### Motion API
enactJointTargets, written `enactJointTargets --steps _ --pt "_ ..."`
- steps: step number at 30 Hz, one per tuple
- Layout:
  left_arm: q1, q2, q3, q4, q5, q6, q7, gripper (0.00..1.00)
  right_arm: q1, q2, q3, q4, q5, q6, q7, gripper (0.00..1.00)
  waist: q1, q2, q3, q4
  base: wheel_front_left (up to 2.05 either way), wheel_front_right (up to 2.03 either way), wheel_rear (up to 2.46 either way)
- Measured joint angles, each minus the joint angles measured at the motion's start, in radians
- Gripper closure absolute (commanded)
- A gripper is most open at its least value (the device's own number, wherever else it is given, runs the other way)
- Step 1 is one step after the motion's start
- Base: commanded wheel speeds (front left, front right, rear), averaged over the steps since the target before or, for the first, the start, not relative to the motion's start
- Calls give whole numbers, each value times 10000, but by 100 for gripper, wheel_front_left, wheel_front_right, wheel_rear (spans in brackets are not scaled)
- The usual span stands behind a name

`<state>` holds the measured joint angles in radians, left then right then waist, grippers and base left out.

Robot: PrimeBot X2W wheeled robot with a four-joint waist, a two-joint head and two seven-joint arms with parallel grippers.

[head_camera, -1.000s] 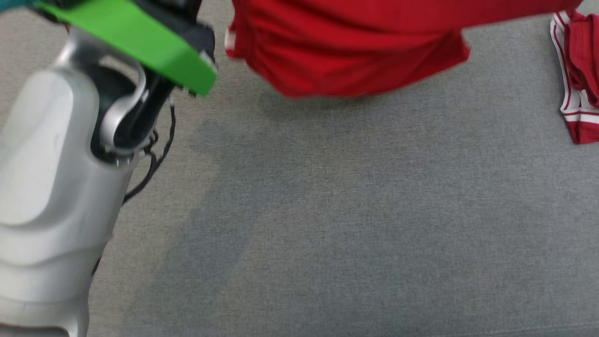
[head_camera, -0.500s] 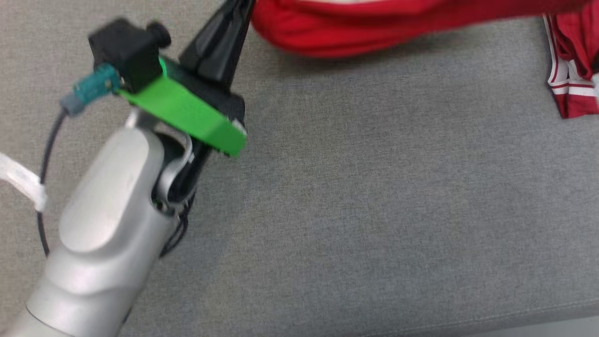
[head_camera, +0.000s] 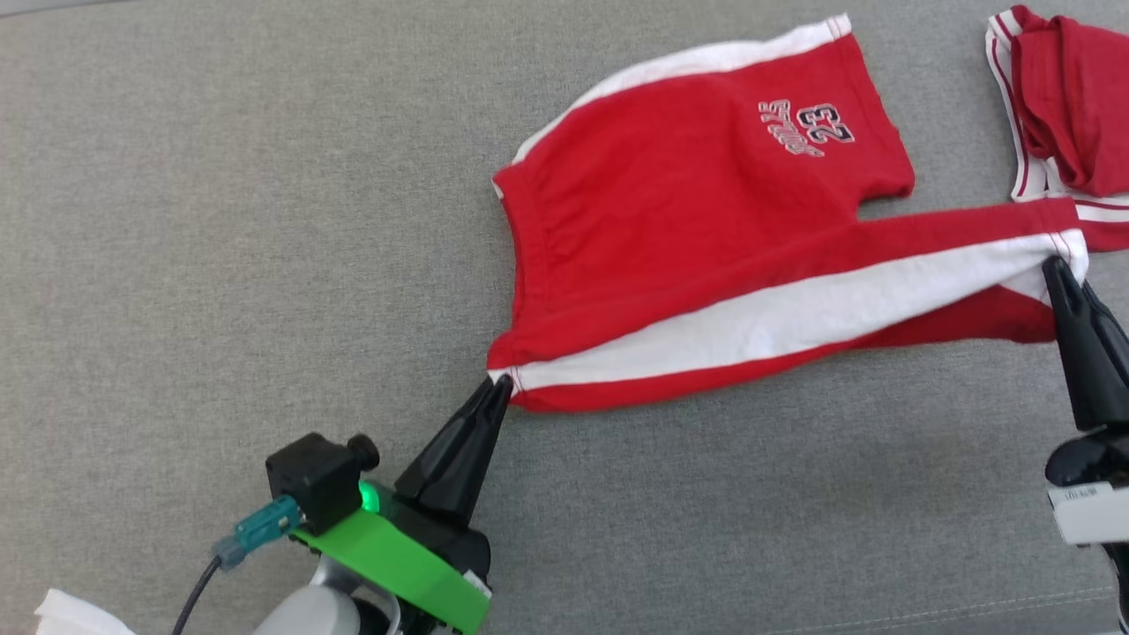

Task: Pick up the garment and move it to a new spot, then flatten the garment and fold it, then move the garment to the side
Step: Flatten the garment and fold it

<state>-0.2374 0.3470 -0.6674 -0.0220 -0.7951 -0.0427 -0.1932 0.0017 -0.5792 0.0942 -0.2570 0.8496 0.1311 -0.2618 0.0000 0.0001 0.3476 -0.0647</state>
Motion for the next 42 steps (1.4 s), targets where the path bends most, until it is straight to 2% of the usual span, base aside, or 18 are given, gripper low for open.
enactJointTargets --steps 6,10,22,29,34,42 --pt "899 819 -19 -1854 -228 713 966 100 1810 105 -483 -861 -190 0 -8 100 0 0 -397 225 0 0 0" --pt "603 872 -90 -2136 -240 838 1570 100 1677 40 -481 -606 33 -2 2 100 0 0 -432 419 0 0 0" --pt "-2736 -389 -48 270 100 681 2127 100 -2144 -29 982 2265 293 -4 474 100 0 0 318 505 0 0 0" --pt "-3832 -700 236 1168 119 686 2274 100 -3856 -395 1511 3394 662 -4 596 100 0 0 888 540 0 0 0" --pt "-4526 -861 307 1670 -44 506 2462 100 -5126 -721 1935 4082 807 -4 846 100 0 0 1357 603 0 0 0" --pt "-5288 -1028 203 2520 81 407 2577 100 -6939 -872 2874 5317 721 -4 1488 100 0 0 2087 735 0 0 0"
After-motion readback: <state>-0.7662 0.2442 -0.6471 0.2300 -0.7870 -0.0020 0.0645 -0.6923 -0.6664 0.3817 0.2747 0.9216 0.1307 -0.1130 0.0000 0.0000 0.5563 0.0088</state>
